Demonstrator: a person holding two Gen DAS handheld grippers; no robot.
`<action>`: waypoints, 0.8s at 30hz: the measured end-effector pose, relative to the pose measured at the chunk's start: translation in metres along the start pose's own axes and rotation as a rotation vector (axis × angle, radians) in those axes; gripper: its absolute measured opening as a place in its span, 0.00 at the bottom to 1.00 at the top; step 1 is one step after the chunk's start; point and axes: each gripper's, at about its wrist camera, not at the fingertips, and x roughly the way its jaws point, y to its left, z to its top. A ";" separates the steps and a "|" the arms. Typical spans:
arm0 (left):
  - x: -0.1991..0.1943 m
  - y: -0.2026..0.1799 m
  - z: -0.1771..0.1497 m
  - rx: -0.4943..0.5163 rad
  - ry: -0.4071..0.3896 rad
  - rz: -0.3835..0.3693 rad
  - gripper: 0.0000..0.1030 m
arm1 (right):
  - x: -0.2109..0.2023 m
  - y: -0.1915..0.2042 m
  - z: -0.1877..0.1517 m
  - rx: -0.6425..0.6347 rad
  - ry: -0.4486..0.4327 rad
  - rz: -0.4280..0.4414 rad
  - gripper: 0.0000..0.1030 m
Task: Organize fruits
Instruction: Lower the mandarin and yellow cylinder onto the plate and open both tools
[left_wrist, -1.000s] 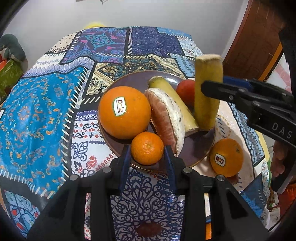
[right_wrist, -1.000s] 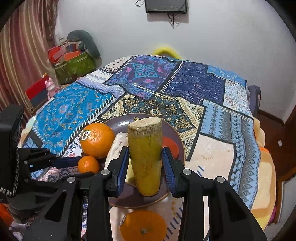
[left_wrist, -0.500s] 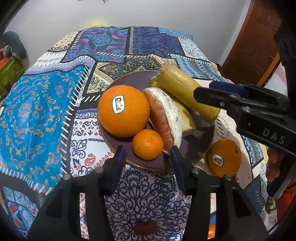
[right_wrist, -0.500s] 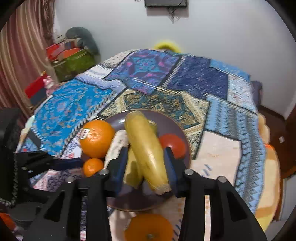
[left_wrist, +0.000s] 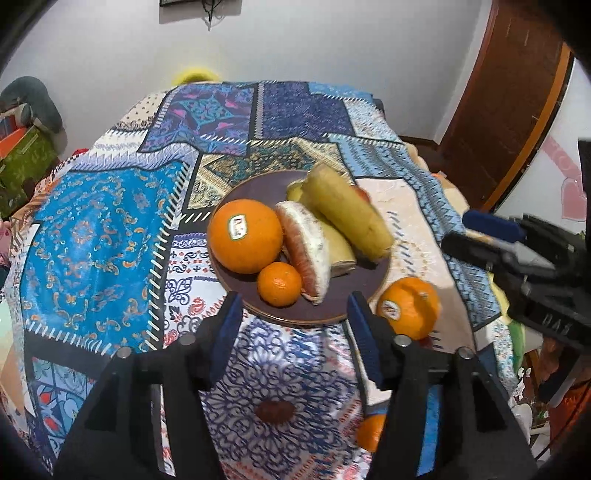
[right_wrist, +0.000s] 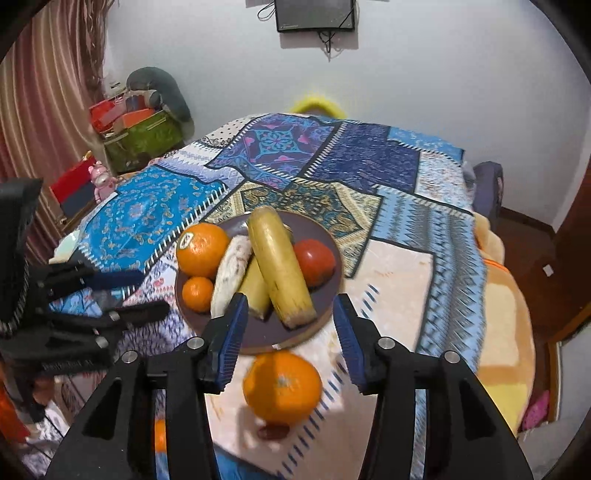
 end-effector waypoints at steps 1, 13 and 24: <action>-0.003 -0.005 -0.001 0.006 -0.003 -0.007 0.59 | -0.004 -0.001 -0.003 -0.004 -0.001 -0.011 0.44; 0.022 -0.079 -0.013 0.094 0.092 -0.032 0.68 | -0.046 -0.041 -0.052 0.086 -0.017 -0.083 0.55; 0.071 -0.118 -0.012 0.153 0.173 0.017 0.68 | -0.051 -0.079 -0.083 0.185 -0.026 -0.078 0.58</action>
